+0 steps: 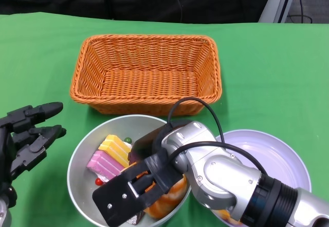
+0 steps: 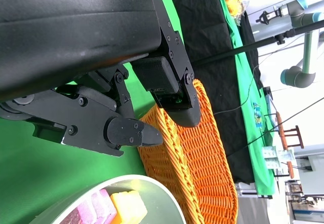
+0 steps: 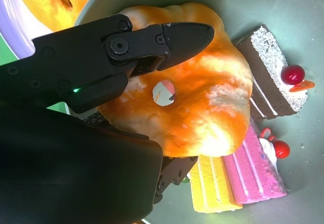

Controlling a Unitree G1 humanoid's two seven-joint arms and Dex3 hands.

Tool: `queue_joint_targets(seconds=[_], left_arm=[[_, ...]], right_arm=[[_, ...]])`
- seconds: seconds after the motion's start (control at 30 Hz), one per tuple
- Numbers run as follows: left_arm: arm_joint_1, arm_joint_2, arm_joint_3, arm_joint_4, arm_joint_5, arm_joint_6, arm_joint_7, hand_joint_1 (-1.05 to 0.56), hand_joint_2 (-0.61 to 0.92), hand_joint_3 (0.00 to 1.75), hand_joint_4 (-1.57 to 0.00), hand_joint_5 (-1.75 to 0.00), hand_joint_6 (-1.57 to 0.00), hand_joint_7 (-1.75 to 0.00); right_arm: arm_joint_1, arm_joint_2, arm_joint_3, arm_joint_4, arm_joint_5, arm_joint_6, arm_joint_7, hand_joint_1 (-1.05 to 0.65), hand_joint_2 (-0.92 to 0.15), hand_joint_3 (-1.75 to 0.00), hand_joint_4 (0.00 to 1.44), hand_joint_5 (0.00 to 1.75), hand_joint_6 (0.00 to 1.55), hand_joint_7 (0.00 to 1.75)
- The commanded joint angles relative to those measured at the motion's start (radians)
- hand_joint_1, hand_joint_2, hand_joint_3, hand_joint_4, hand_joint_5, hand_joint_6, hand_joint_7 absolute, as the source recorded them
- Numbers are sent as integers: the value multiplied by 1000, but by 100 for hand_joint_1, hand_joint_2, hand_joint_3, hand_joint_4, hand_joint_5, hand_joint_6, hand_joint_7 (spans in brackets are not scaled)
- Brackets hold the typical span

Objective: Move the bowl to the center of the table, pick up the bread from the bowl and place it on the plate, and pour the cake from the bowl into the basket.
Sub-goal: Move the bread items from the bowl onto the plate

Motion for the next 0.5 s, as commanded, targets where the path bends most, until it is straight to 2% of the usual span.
queue_joint_targets(seconds=[0.03,0.5], left_arm=[[6,8,12,3,-8,-13,4,-13,92,21,-83,-61,-103,-4],[-2,19,12,26,-5,-25,-3,-14,92,21,-83,-60,-103,-3]], right_arm=[[6,-11,4,20,-3,-2,13,-76,-92,-25,67,104,59,4],[3,-1,1,38,-4,-8,6,-76,-92,-25,67,103,60,3]])
